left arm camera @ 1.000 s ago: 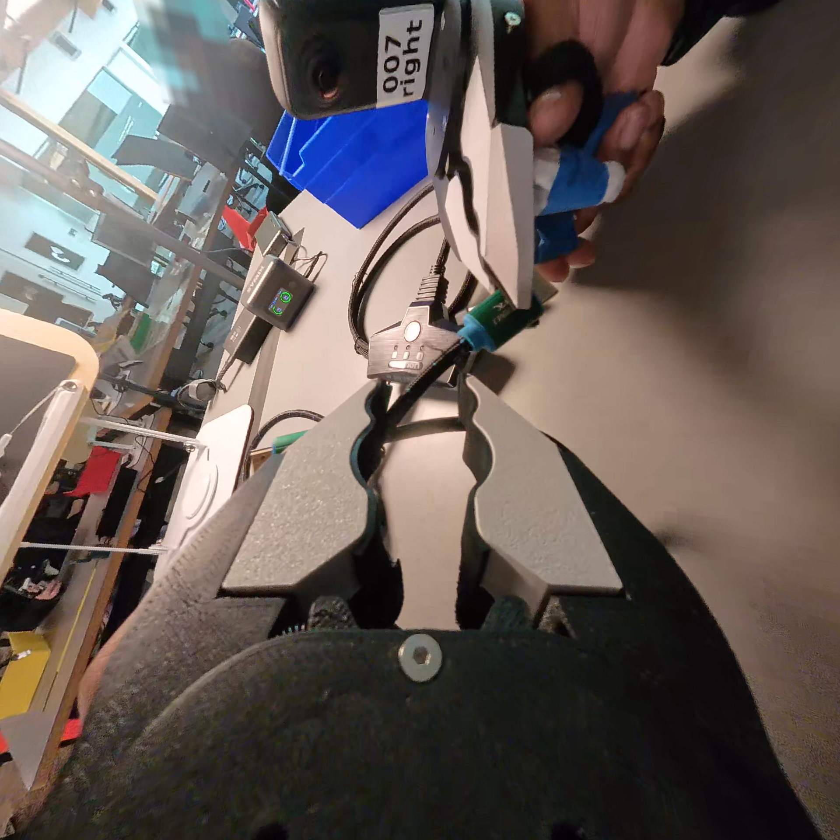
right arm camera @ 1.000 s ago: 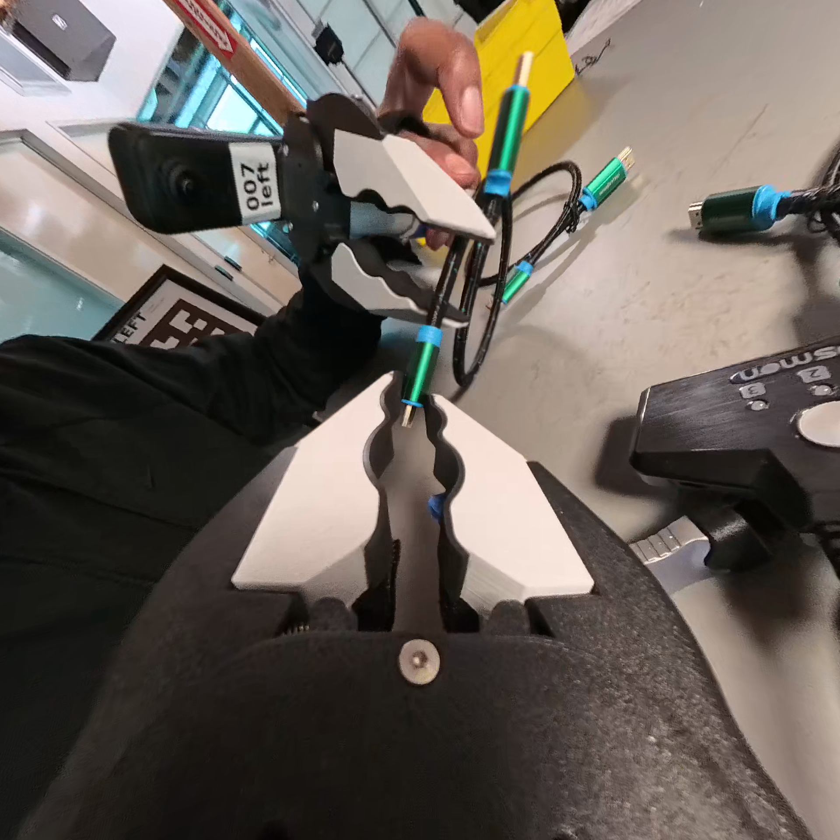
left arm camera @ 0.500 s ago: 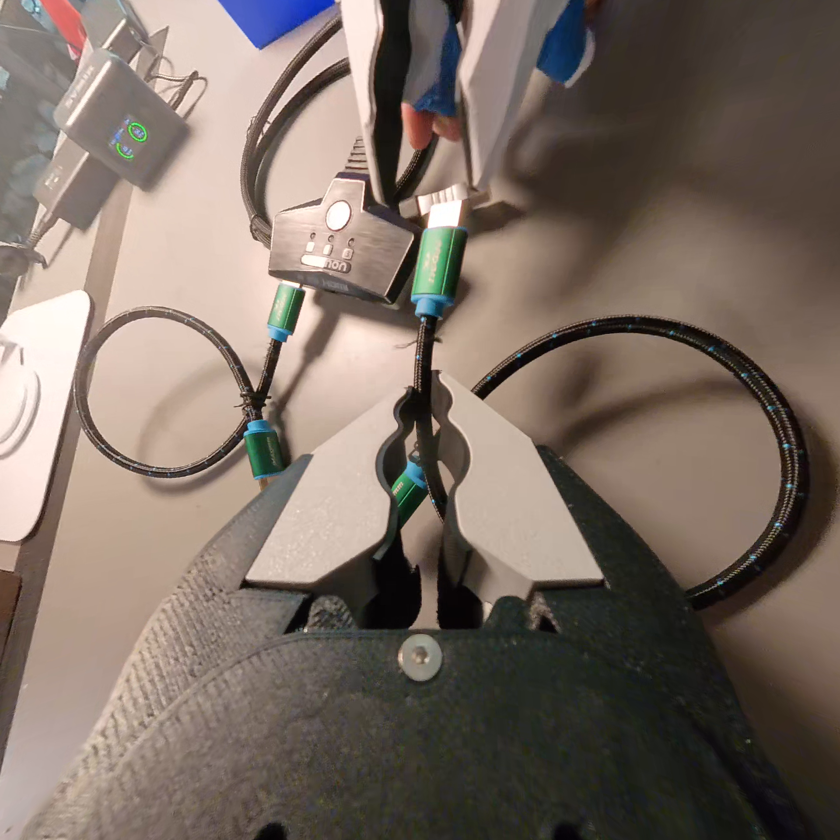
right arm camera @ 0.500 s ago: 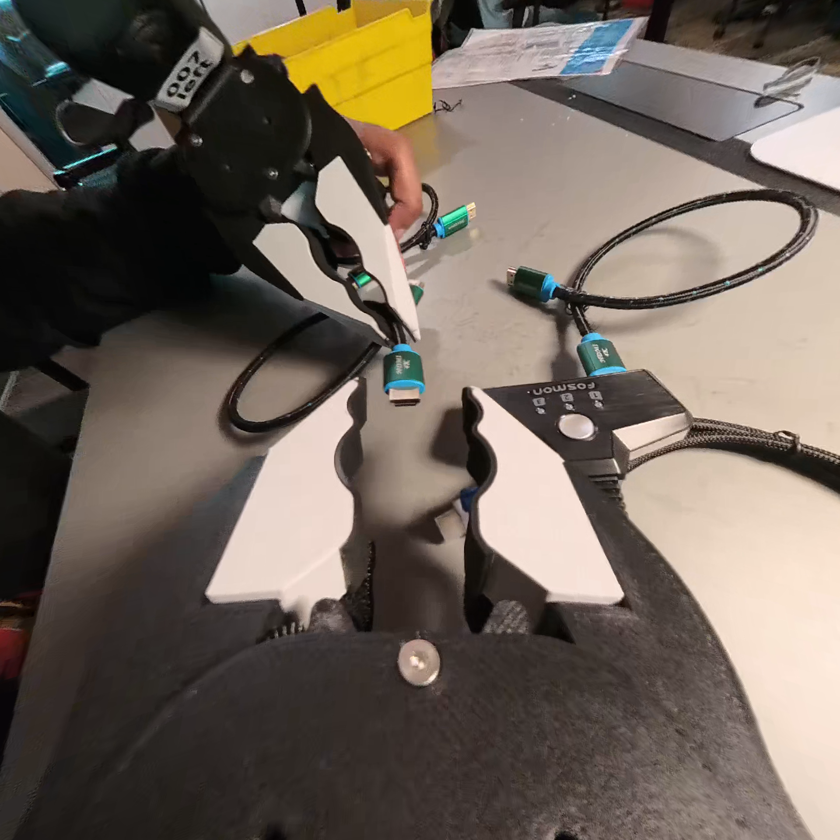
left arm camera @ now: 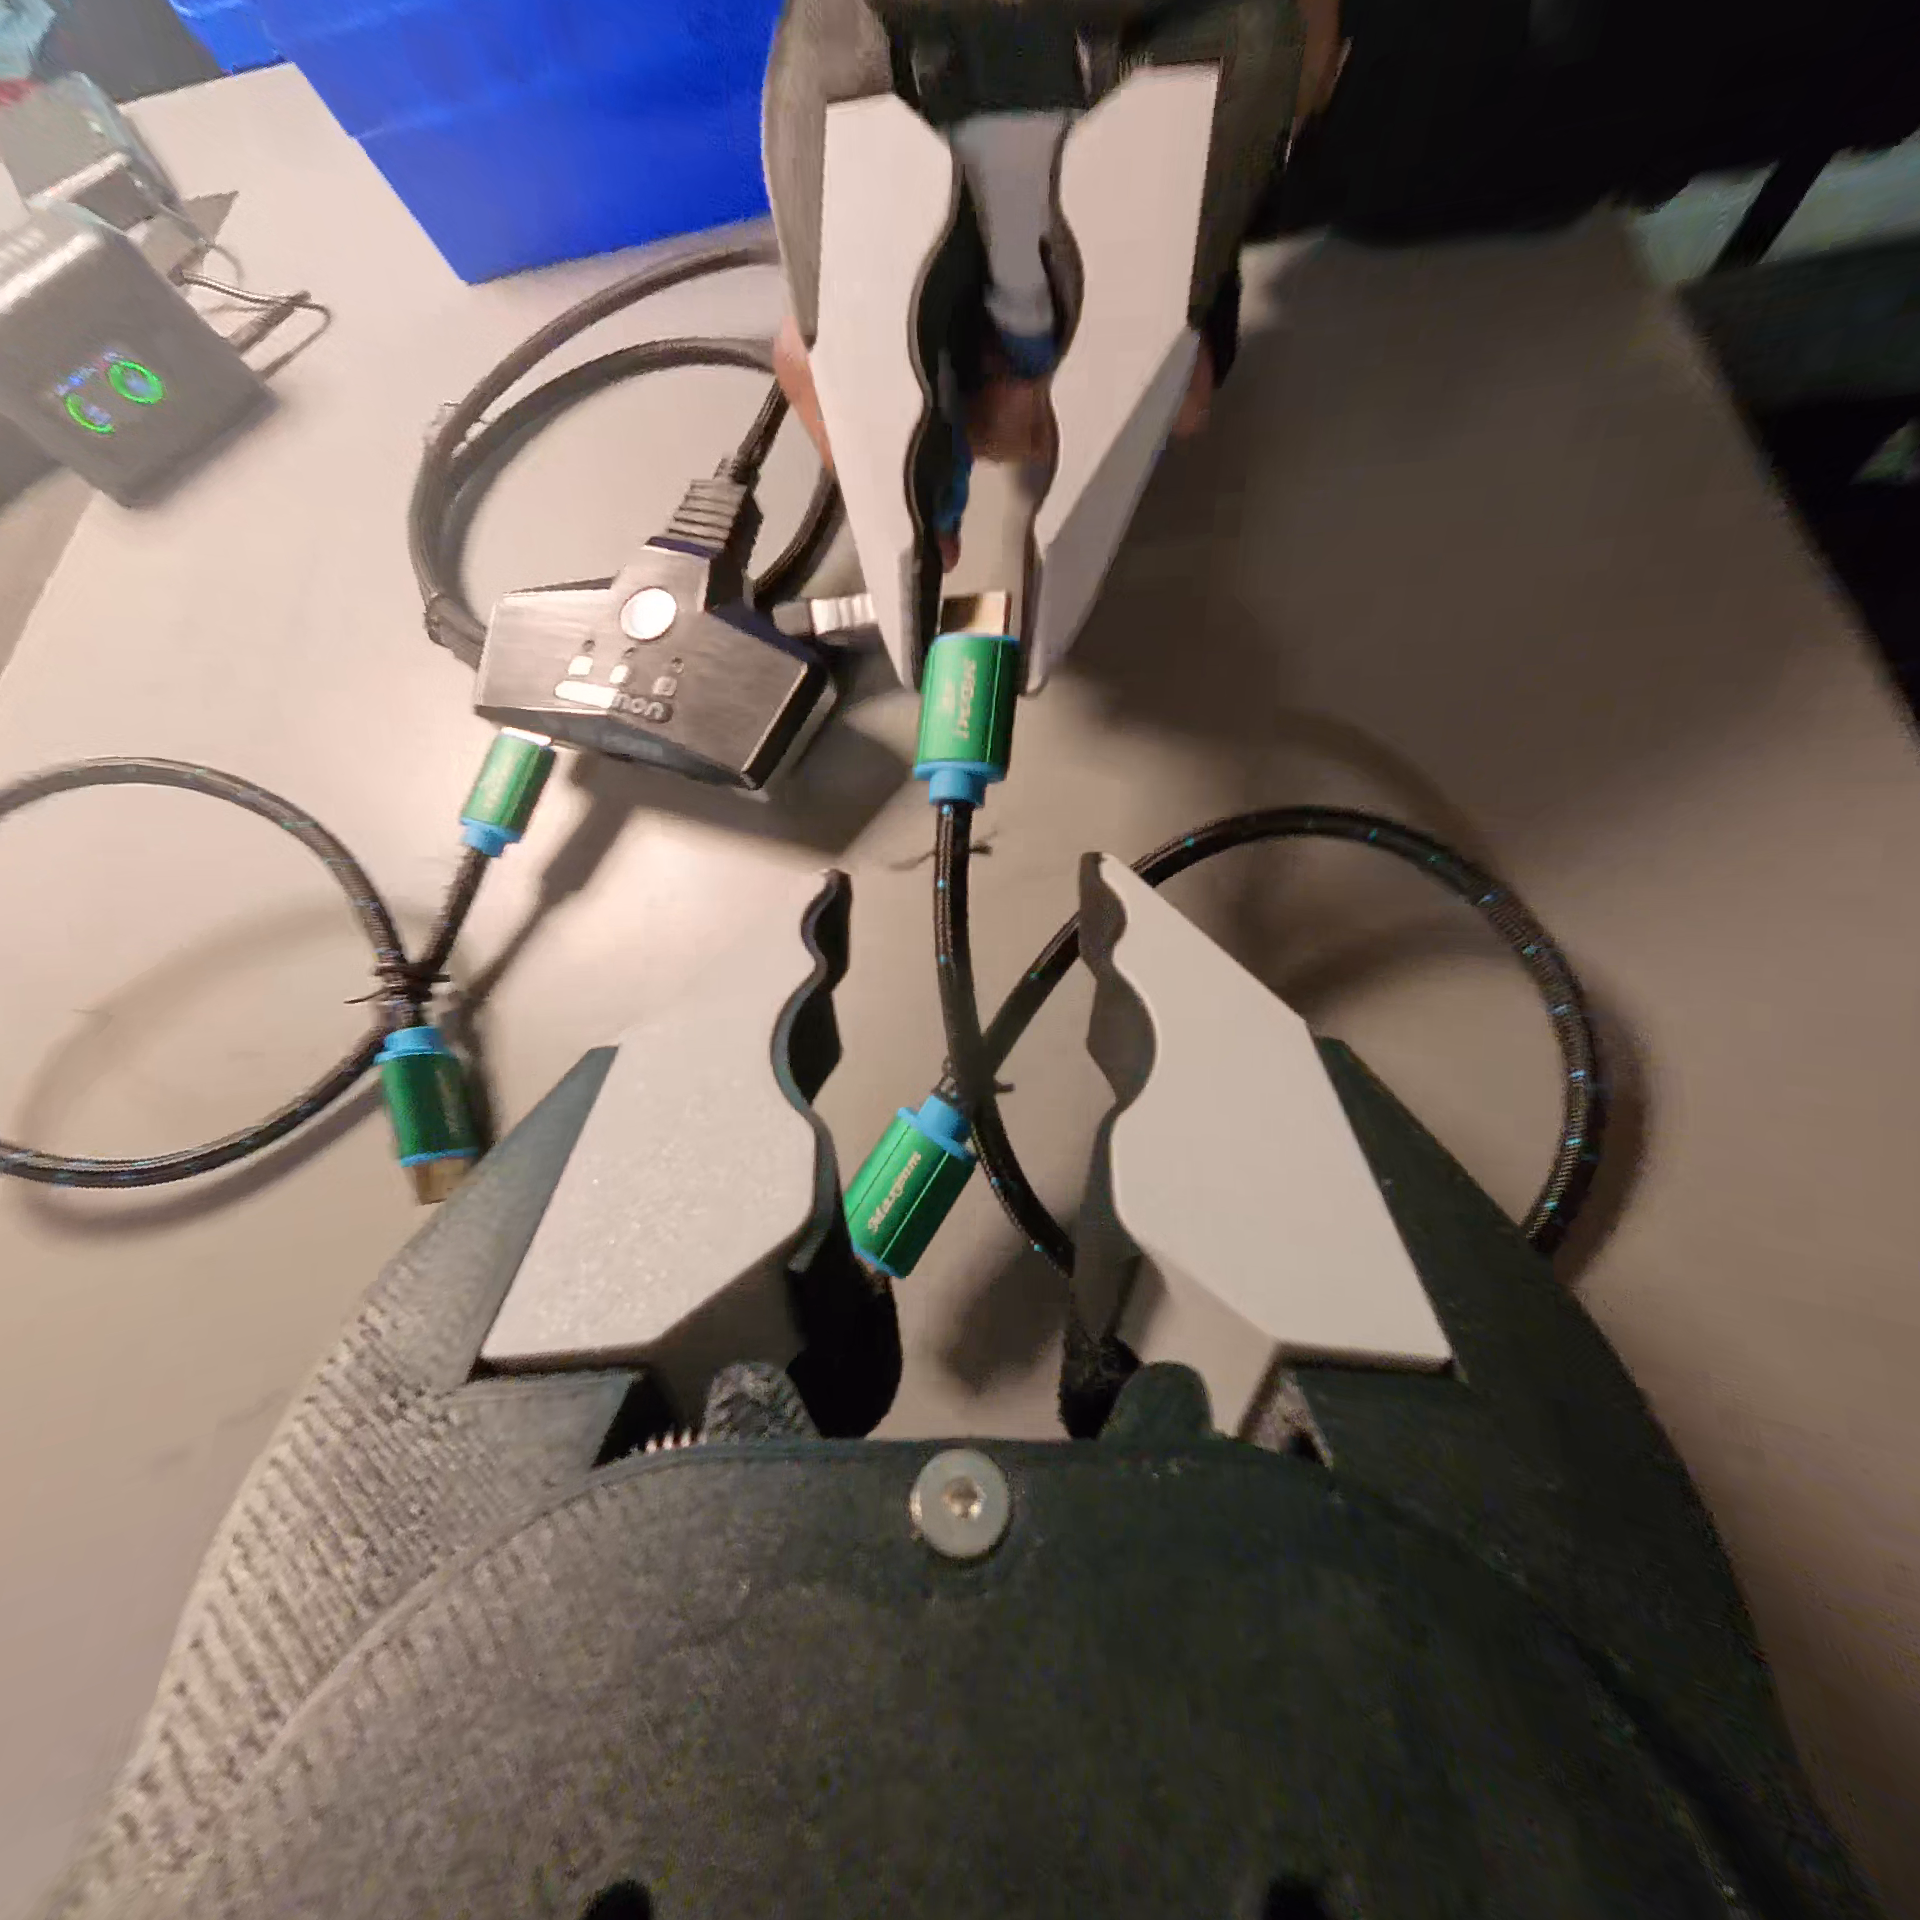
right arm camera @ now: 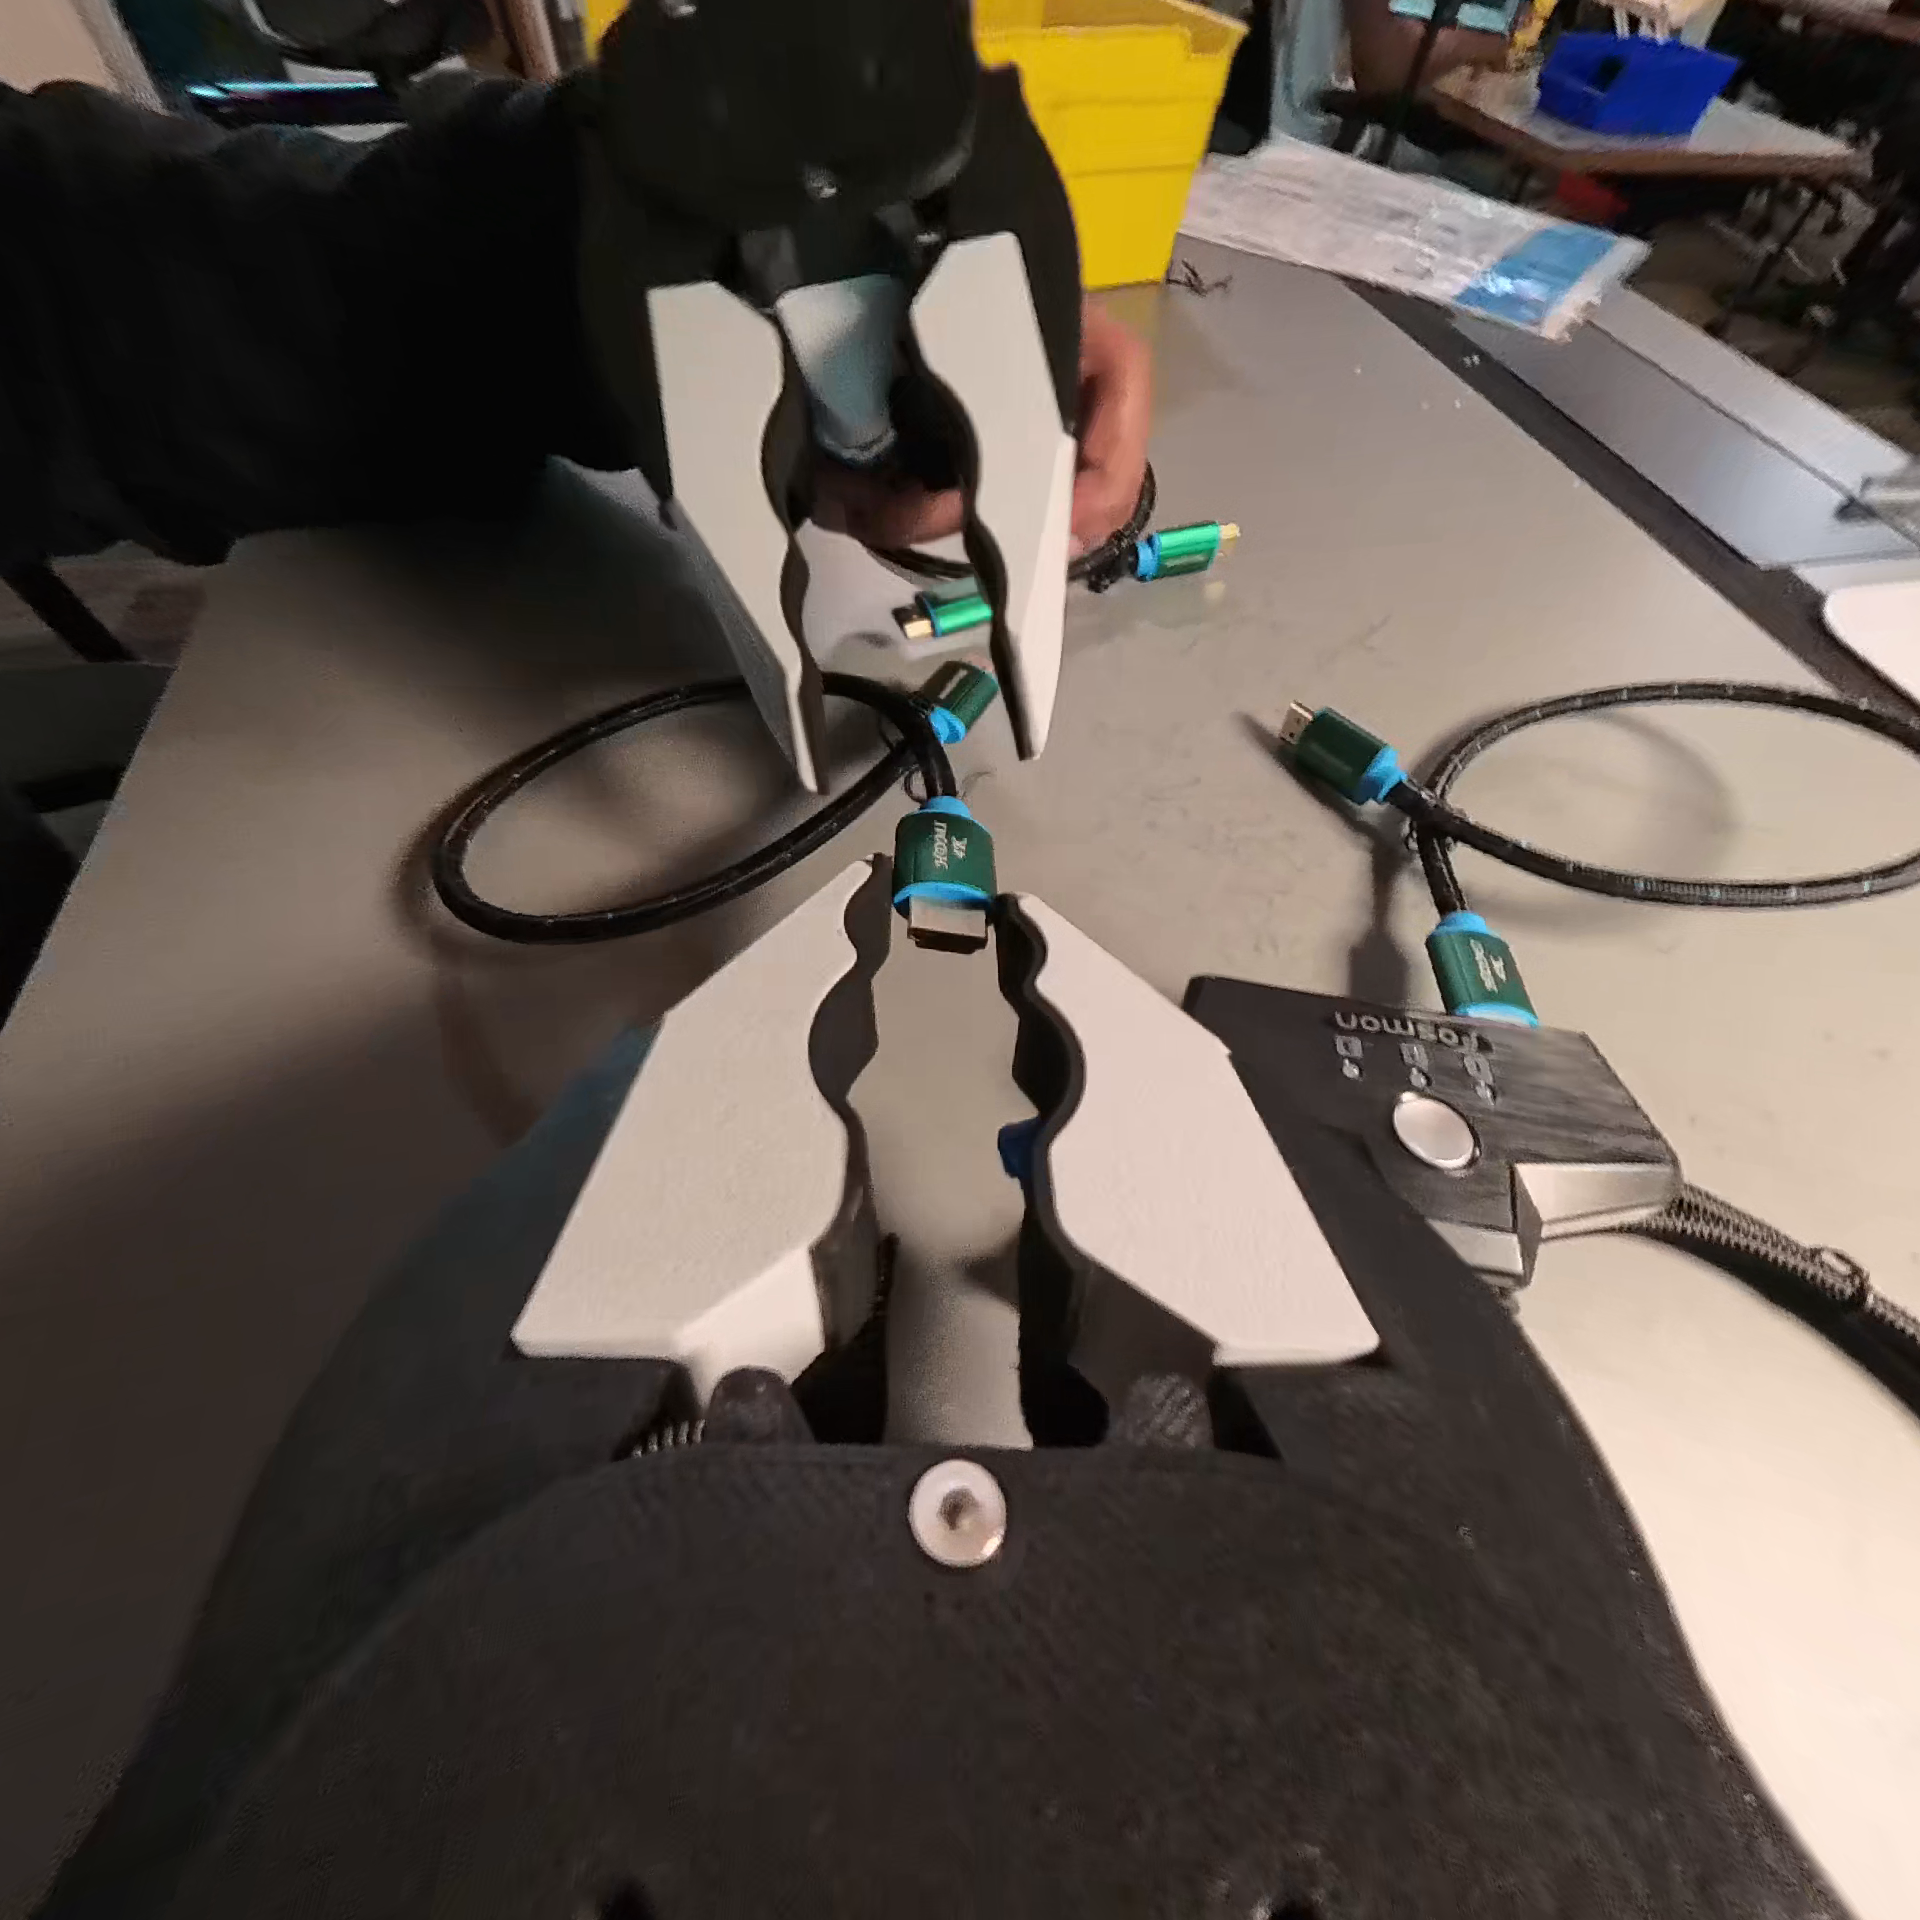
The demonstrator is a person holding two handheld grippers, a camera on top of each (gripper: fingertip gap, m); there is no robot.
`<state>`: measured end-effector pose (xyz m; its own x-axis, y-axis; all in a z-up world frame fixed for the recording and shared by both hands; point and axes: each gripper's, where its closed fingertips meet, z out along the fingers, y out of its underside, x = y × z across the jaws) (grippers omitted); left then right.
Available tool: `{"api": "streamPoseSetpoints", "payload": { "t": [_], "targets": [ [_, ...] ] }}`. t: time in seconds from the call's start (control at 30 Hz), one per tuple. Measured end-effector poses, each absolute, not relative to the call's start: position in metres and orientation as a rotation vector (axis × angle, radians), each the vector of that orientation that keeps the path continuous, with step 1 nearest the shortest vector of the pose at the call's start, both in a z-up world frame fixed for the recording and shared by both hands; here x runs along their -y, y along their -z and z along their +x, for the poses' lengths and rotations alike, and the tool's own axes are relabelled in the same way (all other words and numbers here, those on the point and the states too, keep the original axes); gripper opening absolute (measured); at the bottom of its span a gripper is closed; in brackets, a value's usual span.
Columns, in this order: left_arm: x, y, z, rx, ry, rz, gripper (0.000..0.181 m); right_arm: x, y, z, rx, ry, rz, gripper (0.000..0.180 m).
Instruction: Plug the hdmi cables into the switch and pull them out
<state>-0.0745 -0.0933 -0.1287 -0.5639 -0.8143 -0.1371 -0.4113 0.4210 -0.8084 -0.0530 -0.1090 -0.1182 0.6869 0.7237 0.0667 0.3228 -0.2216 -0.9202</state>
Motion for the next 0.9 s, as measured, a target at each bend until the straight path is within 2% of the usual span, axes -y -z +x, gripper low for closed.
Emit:
{"api": "streamPoseSetpoints", "payload": {
  "t": [0.1, 0.27, 0.5, 0.73, 0.77, 0.9],
  "targets": [
    [0.104, 0.125, -0.075, -2.151, 1.182, -1.098, 0.049, 0.116, 0.116, -0.064, 0.911, -0.461, -1.750, 0.021],
    [0.118, 0.128, -0.077, -2.175, 1.323, -1.109, 0.045, 0.118, 0.113, -0.072, 0.984, -0.400, -1.665, 0.022],
    [0.122, 0.123, -0.075, -2.128, 1.479, -1.118, 0.022, 0.119, 0.115, -0.071, 1.053, -0.281, -1.599, 0.022],
    [0.111, 0.130, -0.068, -2.126, 1.364, -1.170, 0.020, 0.109, 0.122, -0.055, 1.036, -0.155, -1.660, 0.022],
    [0.109, 0.130, -0.067, -2.119, 1.348, -1.179, 0.020, 0.107, 0.123, -0.048, 1.032, -0.121, -1.681, 0.025],
    [0.089, 0.131, -0.062, -2.064, 1.232, -1.236, 0.020, 0.094, 0.117, -0.010, 0.877, -0.080, -1.806, 0.062]
  ]
}}
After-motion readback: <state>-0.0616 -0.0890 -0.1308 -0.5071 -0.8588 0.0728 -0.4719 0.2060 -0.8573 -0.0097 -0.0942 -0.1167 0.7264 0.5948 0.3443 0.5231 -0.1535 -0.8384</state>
